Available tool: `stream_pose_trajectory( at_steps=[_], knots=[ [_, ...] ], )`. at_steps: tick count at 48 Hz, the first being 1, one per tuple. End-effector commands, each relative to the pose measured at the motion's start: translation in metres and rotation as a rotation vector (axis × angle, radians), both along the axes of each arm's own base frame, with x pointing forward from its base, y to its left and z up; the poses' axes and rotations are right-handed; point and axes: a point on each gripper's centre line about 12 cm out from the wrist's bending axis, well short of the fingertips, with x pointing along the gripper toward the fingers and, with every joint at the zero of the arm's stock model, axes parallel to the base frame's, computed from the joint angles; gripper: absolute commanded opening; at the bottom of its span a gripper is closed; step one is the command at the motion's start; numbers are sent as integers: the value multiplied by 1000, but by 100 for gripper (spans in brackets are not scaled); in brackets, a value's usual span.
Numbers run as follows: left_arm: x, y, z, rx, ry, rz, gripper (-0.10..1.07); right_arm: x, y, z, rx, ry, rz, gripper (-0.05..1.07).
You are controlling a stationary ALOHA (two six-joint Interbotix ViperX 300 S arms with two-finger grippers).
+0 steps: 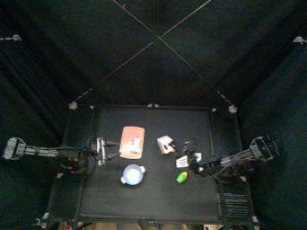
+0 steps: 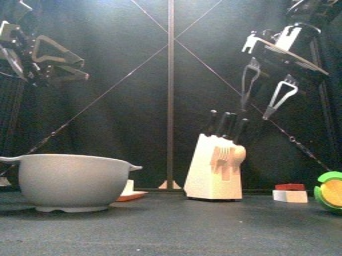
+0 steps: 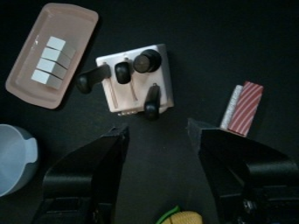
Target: Grab pairing knife
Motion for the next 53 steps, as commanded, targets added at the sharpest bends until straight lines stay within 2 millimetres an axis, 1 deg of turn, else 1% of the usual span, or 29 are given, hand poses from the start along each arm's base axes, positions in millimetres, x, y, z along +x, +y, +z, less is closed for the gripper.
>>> stream_pose_trajectory(
  at_steps=[1, 11, 28, 53],
  knots=[
    [1, 1, 4, 2, -15, 6, 87, 5, -6, 5, -10, -26, 0, 89],
    [1, 1, 3, 2, -13, 8, 87, 5, -17, -1, -12, -8, -36, 89],
    [1, 2, 3, -1, -13, 12, 87, 11, -21, -11, -18, 20, -38, 87],
    [1, 2, 3, 0, -12, 13, 87, 16, -25, -14, -13, 15, -39, 74]
  ],
)
